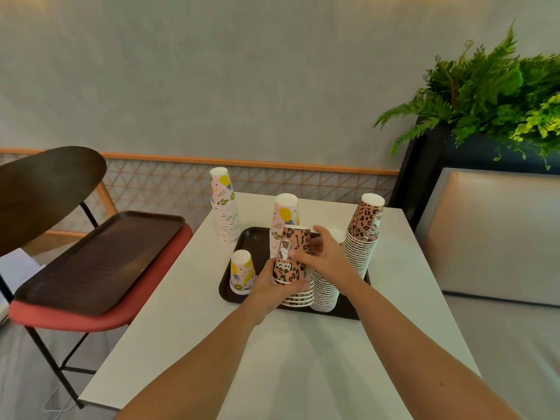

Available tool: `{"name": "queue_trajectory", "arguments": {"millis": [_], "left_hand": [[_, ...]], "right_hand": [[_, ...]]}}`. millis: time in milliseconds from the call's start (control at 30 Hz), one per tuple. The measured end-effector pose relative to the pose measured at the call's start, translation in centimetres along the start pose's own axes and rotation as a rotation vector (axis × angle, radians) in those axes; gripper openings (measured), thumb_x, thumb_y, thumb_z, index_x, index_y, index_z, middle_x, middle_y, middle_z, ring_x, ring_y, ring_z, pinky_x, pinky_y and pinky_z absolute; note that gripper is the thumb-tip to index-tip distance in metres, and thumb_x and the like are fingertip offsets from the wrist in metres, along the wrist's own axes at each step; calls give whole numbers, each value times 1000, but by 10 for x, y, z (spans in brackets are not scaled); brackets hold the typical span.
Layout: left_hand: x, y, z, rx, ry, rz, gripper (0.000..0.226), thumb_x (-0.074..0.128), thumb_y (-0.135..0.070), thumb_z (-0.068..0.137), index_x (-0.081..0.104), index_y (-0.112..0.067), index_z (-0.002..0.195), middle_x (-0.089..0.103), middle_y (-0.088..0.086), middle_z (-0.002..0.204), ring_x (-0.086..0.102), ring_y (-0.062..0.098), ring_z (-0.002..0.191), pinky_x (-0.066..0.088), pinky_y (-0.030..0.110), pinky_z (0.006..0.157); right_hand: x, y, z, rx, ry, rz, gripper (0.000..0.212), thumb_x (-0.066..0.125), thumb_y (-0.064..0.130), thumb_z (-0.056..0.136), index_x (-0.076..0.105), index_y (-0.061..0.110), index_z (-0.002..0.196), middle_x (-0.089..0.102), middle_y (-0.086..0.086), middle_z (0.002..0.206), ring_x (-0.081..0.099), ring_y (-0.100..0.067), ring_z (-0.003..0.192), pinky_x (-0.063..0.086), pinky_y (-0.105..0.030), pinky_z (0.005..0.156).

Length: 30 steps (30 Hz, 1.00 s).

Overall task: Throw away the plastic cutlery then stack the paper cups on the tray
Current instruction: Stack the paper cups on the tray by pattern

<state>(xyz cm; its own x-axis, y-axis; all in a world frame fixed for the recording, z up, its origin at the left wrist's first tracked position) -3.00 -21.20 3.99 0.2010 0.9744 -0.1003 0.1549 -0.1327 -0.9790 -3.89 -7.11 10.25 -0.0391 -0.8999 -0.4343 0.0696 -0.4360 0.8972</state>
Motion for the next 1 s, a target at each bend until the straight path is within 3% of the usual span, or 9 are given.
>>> {"name": "queue_trajectory", "arguments": {"millis": [100,233,333,467,567,667,867,1000], "left_hand": [[1,-1,0,12,17,0,94,87,-45,42,46,-27,125,65,-6,116,60,11,111,48,40,101],[-1,-1,-4,13,16,-7,98,87,-43,44,43,-22,130,62,-3,119,59,12,112,49,39,100],[-3,-1,-6,15,42,5,95,89,-37,50,39,-25,131,59,-5,121,57,10,111,50,34,98],[-3,-3,-6,27,69,31,109,90,-41,41,36,-26,135,60,-7,120,58,11,113,49,38,99],[-4,-2,-5,31,56,26,99,91,-33,47,40,-23,132,62,-4,119,60,11,111,50,37,98],[-4,-1,-5,26,30,18,81,88,-17,60,44,-21,128,63,-4,115,60,11,107,50,32,95],[-2,1,-5,2,-7,72,74,87,-22,61,46,-20,124,62,-8,108,59,8,102,48,26,87],[-3,2,-5,-18,-4,78,73,86,-22,63,44,-22,123,60,-11,106,57,5,99,46,25,86]], "right_hand": [[9,-4,-4,67,95,12,69,78,34,73,45,14,130,59,1,119,56,-11,104,48,-28,91],[15,-11,-2,142,161,63,60,79,38,69,58,17,120,68,-1,113,64,-14,101,52,-36,92],[15,-12,1,161,143,141,54,80,33,69,58,17,116,68,-1,111,65,-14,98,54,-31,86],[12,-7,3,159,103,176,56,80,33,70,55,16,117,66,0,110,63,-14,99,51,-24,79],[8,-2,6,157,92,207,48,78,30,73,55,18,112,67,2,106,64,-12,94,51,-21,73],[4,3,11,147,86,223,55,79,33,71,56,15,117,68,0,110,65,-13,96,52,-24,75],[-12,14,25,113,25,251,56,80,33,70,57,13,118,69,-1,110,66,-17,100,53,-37,89],[-32,28,34,72,-47,309,49,79,28,72,57,15,113,68,-2,111,66,-19,100,52,-38,90]]}}
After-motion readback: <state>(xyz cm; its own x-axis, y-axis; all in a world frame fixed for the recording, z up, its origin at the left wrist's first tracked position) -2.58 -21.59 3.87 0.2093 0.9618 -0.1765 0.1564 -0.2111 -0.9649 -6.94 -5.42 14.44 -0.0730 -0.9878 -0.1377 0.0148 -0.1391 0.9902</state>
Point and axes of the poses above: each hand's wrist, its own z-axis towards the middle knuckle, its own x-axis out of the palm, y = z × x, the point moved 3 cm from there along z, towards the middle knuckle
